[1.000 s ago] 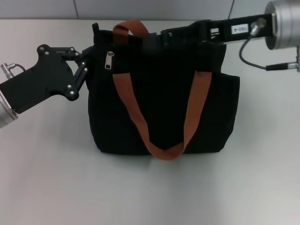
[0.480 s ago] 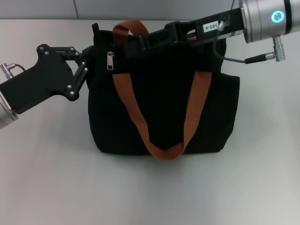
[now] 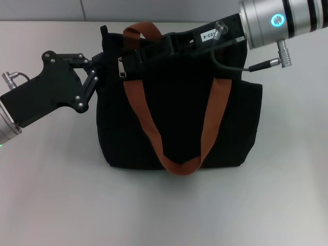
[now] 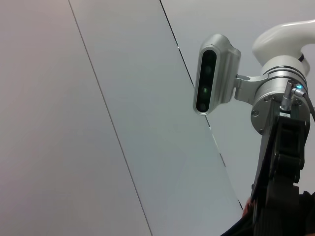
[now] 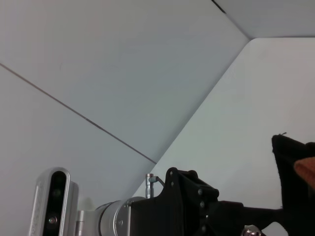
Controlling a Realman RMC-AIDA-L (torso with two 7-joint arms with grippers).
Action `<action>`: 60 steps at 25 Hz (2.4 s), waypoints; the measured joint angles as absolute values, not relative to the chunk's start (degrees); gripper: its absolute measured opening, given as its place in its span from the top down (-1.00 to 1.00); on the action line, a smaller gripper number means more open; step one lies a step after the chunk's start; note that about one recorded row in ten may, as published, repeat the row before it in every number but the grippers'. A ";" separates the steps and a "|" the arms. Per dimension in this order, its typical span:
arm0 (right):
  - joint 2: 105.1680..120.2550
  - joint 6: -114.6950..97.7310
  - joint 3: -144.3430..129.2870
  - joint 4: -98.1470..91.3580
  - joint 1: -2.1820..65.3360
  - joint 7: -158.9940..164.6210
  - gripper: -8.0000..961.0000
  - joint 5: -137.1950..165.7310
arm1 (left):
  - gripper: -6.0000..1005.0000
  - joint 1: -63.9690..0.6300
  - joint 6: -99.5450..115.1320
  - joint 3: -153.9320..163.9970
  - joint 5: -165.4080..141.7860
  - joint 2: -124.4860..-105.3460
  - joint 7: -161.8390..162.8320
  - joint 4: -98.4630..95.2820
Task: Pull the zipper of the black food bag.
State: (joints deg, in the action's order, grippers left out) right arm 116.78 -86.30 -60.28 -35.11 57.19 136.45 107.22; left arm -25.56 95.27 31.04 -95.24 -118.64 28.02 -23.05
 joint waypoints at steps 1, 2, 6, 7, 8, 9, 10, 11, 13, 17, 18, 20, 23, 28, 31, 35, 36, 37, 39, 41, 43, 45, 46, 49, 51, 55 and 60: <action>116.91 -86.09 -60.28 -35.11 57.45 136.48 0.05 107.44 | 0.91 -25.58 95.28 31.03 -95.24 -118.65 28.01 -23.04; 117.04 -85.86 -60.29 -35.11 57.63 136.50 0.05 107.59 | 0.91 -25.62 95.30 31.03 -95.24 -118.65 28.00 -23.03; 117.43 -84.82 -60.30 -35.23 58.11 136.76 0.05 108.45 | 0.91 -25.88 95.66 31.03 -95.25 -118.65 27.98 -23.02; 117.50 -84.55 -60.30 -35.29 58.24 136.89 0.05 108.81 | 0.91 -26.08 96.02 31.03 -95.26 -118.65 27.97 -23.02; 117.57 -84.18 -60.34 -35.33 58.50 137.02 0.05 109.29 | 0.91 -26.08 96.02 31.03 -95.26 -118.65 27.97 -23.02; 117.64 -84.04 -60.38 -35.33 58.60 137.03 0.05 109.38 | 0.91 -26.20 96.10 31.02 -95.27 -118.65 27.97 -23.02; 117.71 -83.91 -60.44 -35.35 58.67 137.04 0.05 109.42 | 0.91 -26.33 96.27 31.02 -95.27 -118.66 27.96 -23.02; 117.71 -83.91 -60.44 -35.35 58.67 137.04 0.05 109.42 | 0.91 -26.37 96.38 31.02 -95.28 -118.66 27.95 -23.02; 117.84 -83.35 -60.94 -35.44 58.71 137.05 0.05 109.43 | 0.91 -26.42 96.48 31.03 -95.28 -118.65 27.95 -23.03; 117.98 -82.81 -61.73 -35.47 58.77 137.05 0.13 109.43 | 0.91 -26.58 96.72 31.06 -95.28 -118.65 27.95 -23.02; 118.01 -82.75 -62.02 -35.49 58.81 137.05 0.15 109.43 | 0.90 -26.62 96.72 31.02 -95.28 -118.66 27.95 -23.02; 118.06 -82.68 -62.49 -35.52 58.97 136.94 0.20 109.43 | 0.90 -26.75 96.74 30.95 -95.28 -118.65 28.06 -23.02; 118.11 -82.43 -62.85 -36.00 59.06 136.69 0.27 109.58 | 0.90 -26.91 96.76 30.94 -95.28 -118.64 28.19 -23.02; 118.21 -81.90 -63.85 -38.87 58.35 136.58 0.30 110.64 | 0.90 -27.12 96.76 30.94 -95.21 -118.53 28.41 -23.05; 118.32 -81.88 -63.98 -40.42 57.81 136.08 0.31 110.82 | 0.90 -27.36 96.77 31.00 -94.80 -118.45 28.45 -23.08; 118.41 -81.98 -64.04 -41.52 57.57 134.98 0.34 110.89 | 0.90 -27.68 96.86 31.03 -94.71 -118.39 28.61 -23.09; 118.41 -82.01 -64.10 -41.85 57.55 134.77 0.34 110.90 | 0.89 -27.70 96.86 31.03 -94.70 -118.37 28.64 -23.08; 118.41 -81.97 -64.15 -42.11 57.53 134.60 0.35 110.93 | 0.89 -27.72 96.86 31.07 -94.68 -118.38 28.64 -23.08; 118.41 -81.73 -64.30 -42.54 57.49 134.32 0.36 111.16 | 0.89 -27.74 96.86 31.12 -94.66 -118.37 28.65 -23.08; 118.41 -81.64 -64.44 -42.63 57.49 134.30 0.37 111.27 | 0.89 -27.76 96.86 31.18 -94.65 -118.37 28.65 -23.05; 118.79 -81.66 -64.77 -42.78 57.52 133.62 0.39 111.45 | 0.89 -27.80 96.86 31.25 -94.65 -118.38 28.65 -23.04; 118.92 -81.72 -64.91 -42.79 57.58 133.28 0.40 111.46 | 0.89 -27.95 96.85 31.17 -94.65 -118.42 28.71 -23.03; 119.05 -81.86 -65.14 -42.79 57.66 133.06 0.41 111.46 | 0.89 -28.00 96.84 31.14 -94.65 -118.43 28.73 -23.03; 119.19 -82.25 -66.30 -42.98 57.79 132.94 0.42 111.28 | 0.89 -28.04 96.75 30.99 -94.65 -118.45 28.89 -23.02; 119.19 -82.34 -66.34 -43.05 57.72 132.93 0.44 111.21 | 0.89 -28.04 96.74 30.95 -94.65 -118.45 29.01 -23.03; 119.18 -82.45 -66.05 -43.70 57.24 132.91 0.46 111.24 | 0.88 -28.03 96.64 30.56 -94.57 -118.39 29.27 -23.02; 119.13 -82.45 -65.96 -45.16 56.28 132.83 0.51 111.40 | 0.88 -27.95 96.73 30.26 -94.50 -118.39 29.27 -23.02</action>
State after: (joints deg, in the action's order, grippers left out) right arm 119.13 -82.45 -65.96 -45.16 56.28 132.83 111.40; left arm -27.95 96.73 30.26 -94.50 -118.39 29.27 -23.02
